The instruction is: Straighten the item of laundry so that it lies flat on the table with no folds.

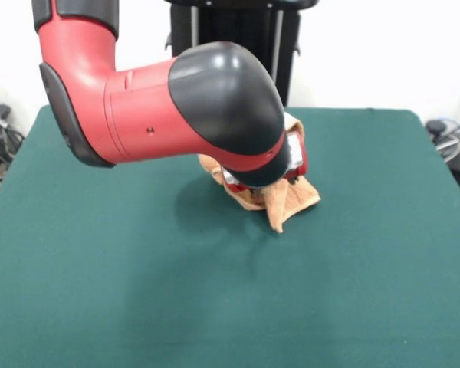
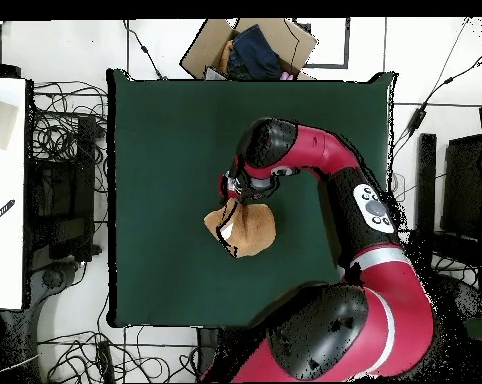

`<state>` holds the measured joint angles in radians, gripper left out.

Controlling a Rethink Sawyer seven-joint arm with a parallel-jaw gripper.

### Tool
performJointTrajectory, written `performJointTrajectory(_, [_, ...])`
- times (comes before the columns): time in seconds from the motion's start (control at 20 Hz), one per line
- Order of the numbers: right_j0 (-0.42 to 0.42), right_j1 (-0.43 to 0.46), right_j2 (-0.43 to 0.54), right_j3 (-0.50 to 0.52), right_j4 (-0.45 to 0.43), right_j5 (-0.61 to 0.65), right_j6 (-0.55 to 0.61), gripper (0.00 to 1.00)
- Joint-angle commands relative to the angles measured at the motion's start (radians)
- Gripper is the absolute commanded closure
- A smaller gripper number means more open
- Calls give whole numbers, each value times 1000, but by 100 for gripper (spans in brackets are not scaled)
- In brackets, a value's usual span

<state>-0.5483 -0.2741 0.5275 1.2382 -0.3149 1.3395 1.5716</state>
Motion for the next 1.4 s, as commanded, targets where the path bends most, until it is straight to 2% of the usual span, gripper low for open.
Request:
performJointTrajectory(0.05, [38, 59, 73, -44, -63, -10, -251, 0])
performJointTrajectory(0.6, [38, 76, 77, -67, -64, 4, -257, 0])
performJointTrajectory(0.85, [31, 51, 78, -32, -63, -7, -232, 0])
performJointTrajectory(1.2, [14, -20, 75, 71, -46, -57, -171, 0])
performJointTrajectory(1.4, [13, -33, 74, 89, -44, -70, -159, 0])
